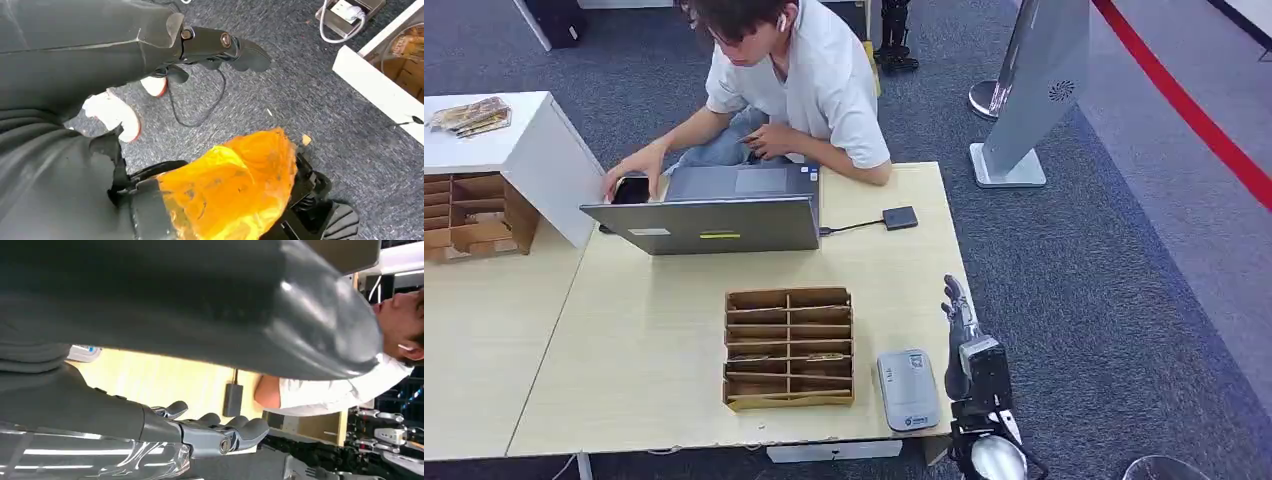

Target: Pass the card to the sensor for recognition and then transmit it.

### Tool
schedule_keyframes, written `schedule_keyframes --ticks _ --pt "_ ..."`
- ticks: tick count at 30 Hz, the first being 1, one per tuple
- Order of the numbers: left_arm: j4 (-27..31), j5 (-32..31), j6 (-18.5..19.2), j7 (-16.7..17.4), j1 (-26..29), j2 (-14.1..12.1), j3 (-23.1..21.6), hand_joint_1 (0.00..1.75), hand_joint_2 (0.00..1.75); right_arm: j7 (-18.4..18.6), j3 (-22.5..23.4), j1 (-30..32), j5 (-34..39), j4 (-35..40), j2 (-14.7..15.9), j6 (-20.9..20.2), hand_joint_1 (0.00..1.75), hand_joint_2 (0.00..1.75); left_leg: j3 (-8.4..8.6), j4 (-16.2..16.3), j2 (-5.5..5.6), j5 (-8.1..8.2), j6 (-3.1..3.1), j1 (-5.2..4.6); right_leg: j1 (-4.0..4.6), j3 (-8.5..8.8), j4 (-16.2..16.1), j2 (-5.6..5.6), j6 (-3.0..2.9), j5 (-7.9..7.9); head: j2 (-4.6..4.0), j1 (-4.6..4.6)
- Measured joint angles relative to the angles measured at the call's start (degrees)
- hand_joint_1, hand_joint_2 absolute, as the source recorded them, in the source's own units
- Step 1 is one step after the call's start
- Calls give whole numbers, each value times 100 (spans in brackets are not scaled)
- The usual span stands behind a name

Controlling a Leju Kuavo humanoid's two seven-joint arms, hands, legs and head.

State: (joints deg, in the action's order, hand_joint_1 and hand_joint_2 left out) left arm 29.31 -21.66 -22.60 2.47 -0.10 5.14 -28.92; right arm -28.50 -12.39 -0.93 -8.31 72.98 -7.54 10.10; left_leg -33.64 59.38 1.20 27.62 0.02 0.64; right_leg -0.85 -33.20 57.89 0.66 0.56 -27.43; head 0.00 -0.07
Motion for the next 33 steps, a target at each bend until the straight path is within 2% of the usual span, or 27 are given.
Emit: schedule_keyframes --ticks 6,9,15,20,24,26,29,30,31,33 --pt "31 177 -122 157 107 -50 -81 0 0 421 -146 286 -441 1009 37 188 0 0 0 0 -2 0 0 0 0 -4 0 2 0 -1 0 -2" --pt "44 225 -162 168 141 -68 -116 0 0 507 -186 369 -478 1354 66 194 0 0 -2 0 0 1 0 0 0 -4 0 1 0 -1 0 0" --pt "173 520 -485 208 336 -116 -129 0 0 798 -245 708 -343 2440 269 251 0 0 -2 0 -1 1 0 -1 -1 -3 -1 1 1 -1 0 -2" --pt "356 730 -697 199 565 -157 -111 0 0 828 -280 1053 -297 3145 538 258 0 0 -2 0 -2 8 -2 0 0 -4 -2 1 1 -3 0 -2" --pt "433 793 -748 194 625 -170 -85 0 0 828 -295 1138 -290 3355 638 273 0 0 -1 0 -2 8 -3 0 0 -3 -2 1 0 -3 0 -2" --pt "481 923 -848 124 652 -173 -54 0 0 828 -291 1146 -269 3381 719 327 0 0 0 0 -3 7 -3 0 0 -3 -2 1 0 -3 0 -2" --pt "536 1492 -944 -68 699 -175 92 0 0 817 -177 1173 9 3385 868 389 0 0 0 0 -1 7 -2 0 0 -1 -2 0 0 -3 0 -2" --pt "532 2019 -944 -260 700 -150 288 0 0 796 -103 1170 232 3377 963 244 0 0 -1 0 -2 7 -2 0 0 -2 -2 2 0 -2 0 -2" --pt "462 2211 -944 -392 662 -134 388 0 0 791 -90 1149 296 3360 998 191 0 0 -2 0 -2 7 -2 0 0 -3 -2 2 0 -1 0 -2" --pt "-73 2700 -968 -777 297 -2 753 0 0 793 -105 922 398 3188 1086 8 0 0 -5 0 0 -1 -1 0 0 -3 -1 -1 1 3 0 2"
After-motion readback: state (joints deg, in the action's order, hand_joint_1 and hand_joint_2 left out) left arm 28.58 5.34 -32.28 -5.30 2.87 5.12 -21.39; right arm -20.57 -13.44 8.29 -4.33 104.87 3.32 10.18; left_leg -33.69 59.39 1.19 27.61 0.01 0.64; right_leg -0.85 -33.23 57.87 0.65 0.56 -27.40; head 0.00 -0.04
